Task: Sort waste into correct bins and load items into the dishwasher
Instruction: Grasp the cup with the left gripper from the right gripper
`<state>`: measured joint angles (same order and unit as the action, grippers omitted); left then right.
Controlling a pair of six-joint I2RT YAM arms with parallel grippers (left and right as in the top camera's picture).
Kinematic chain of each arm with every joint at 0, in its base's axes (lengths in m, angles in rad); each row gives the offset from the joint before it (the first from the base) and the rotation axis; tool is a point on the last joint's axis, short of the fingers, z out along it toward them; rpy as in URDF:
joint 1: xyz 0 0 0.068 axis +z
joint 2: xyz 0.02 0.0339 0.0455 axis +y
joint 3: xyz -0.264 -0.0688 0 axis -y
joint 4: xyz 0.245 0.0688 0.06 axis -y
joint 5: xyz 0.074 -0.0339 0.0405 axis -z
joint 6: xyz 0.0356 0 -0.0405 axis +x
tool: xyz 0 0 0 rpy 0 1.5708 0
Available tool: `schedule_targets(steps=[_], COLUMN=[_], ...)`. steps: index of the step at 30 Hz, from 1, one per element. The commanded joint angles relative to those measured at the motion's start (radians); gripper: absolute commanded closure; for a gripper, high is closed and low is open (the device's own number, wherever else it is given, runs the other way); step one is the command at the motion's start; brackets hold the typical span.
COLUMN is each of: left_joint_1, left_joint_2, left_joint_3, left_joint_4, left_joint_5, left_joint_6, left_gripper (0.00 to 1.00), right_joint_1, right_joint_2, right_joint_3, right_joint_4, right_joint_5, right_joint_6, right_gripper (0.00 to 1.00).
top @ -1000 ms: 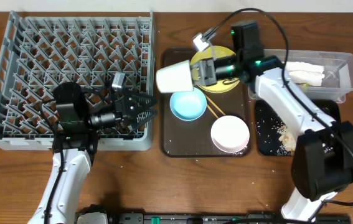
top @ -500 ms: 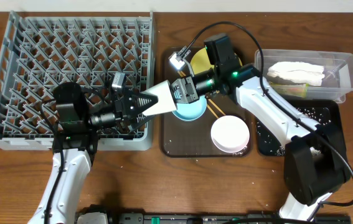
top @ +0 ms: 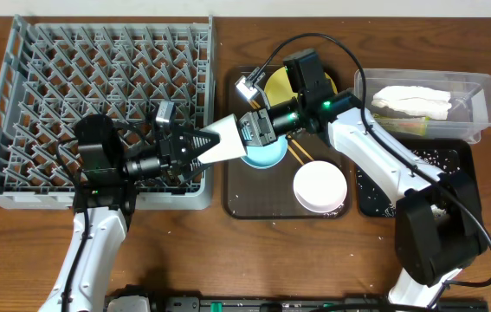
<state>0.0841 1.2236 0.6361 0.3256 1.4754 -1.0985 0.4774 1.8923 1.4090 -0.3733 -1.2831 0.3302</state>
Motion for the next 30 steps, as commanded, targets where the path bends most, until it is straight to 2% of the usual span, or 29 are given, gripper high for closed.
schedule_targets(steps=[1,30], left_joint_1=[0.005,0.005], left_joint_2=[0.0,0.0], left_joint_3=[0.016,0.016], left_joint_4=[0.01,0.018], left_joint_5=[0.005,-0.003], left_joint_6=[0.021,0.021], left_gripper=[0.12,0.12], right_joint_1=[0.009,0.009], right_joint_2=[0.001,0.0], right_joint_3=[-0.011,-0.011], right_joint_4=[-0.009,-0.024], right_joint_5=[-0.008,-0.032], right_joint_6=[-0.006,-0.001], right_gripper=[0.99,0.99])
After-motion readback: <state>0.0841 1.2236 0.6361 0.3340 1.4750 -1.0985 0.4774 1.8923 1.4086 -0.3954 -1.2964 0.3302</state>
